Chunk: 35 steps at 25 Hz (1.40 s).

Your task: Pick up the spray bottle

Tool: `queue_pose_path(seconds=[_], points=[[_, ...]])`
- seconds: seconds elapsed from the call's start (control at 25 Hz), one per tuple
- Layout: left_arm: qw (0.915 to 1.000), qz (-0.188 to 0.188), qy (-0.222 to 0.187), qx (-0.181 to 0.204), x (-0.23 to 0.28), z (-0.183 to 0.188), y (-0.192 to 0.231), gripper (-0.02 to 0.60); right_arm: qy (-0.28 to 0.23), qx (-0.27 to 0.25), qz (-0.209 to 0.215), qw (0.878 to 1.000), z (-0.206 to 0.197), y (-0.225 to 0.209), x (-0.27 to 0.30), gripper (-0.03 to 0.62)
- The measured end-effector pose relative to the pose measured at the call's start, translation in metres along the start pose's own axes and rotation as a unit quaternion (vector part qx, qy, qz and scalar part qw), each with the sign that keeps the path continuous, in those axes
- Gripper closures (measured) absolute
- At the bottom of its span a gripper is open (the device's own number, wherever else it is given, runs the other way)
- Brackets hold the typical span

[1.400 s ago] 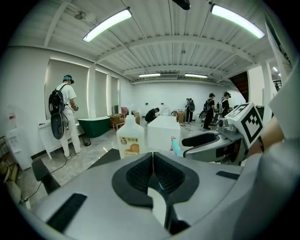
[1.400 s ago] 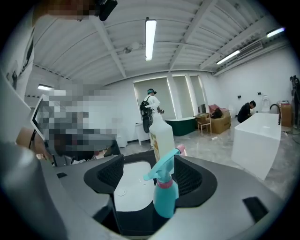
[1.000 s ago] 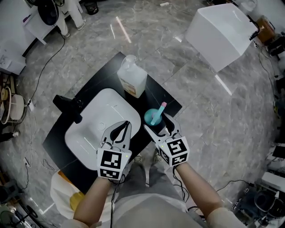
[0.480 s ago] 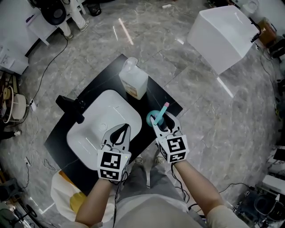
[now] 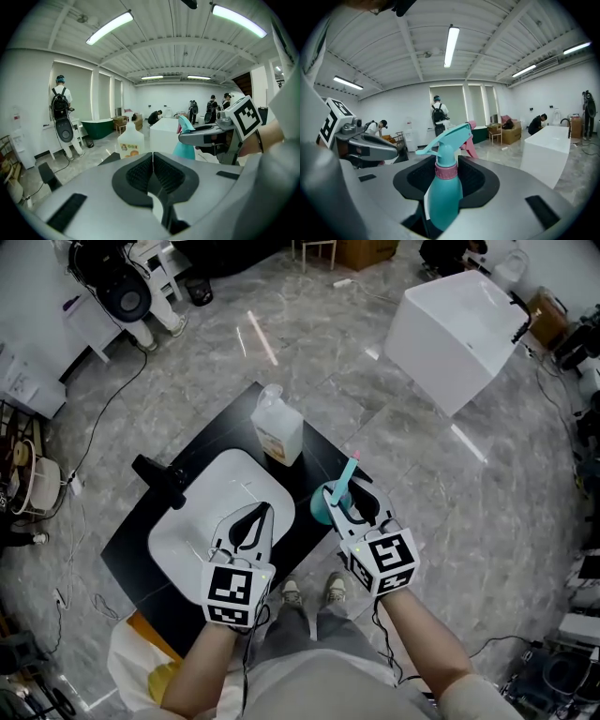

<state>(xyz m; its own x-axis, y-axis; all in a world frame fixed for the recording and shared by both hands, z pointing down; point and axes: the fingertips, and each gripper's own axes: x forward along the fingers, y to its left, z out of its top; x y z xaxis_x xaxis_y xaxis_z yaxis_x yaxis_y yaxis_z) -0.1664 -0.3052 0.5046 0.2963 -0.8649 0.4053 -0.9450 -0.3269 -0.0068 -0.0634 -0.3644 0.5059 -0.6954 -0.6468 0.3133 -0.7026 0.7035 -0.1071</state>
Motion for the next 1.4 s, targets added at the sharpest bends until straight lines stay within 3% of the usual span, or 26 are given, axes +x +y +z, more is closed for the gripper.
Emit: queue_pose_path(seconds=[0.2, 0.4, 0.72, 1.04, 1.4], points=[[0.9974, 0.001, -0.057, 0.044, -0.028, 0.061, -0.012, 0.557, -0.050, -0.006, 0.008, 0.999, 0.064, 0.013, -0.036, 0.424], [0.9876, 0.003, -0.127, 0.093, -0.064, 0.128, -0.031, 0.557, -0.105, -0.043, 0.015, 0.993, 0.135, 0.029, -0.081, 0.424], [0.9774, 0.005, -0.198, 0.074, -0.116, 0.190, -0.046, 0.557, -0.163, -0.093, 0.007, 0.982, 0.211, 0.053, -0.155, 0.424], [0.9731, 0.006, -0.216, 0.079, -0.150, 0.205, -0.058, 0.555, -0.188, -0.113, 0.006, 0.976, 0.229, 0.065, -0.207, 0.425], [0.9757, 0.008, -0.207, 0.072, -0.157, 0.184, -0.075, 0.555, -0.163, -0.105, 0.032, 0.980, 0.207, 0.073, -0.233, 0.427]])
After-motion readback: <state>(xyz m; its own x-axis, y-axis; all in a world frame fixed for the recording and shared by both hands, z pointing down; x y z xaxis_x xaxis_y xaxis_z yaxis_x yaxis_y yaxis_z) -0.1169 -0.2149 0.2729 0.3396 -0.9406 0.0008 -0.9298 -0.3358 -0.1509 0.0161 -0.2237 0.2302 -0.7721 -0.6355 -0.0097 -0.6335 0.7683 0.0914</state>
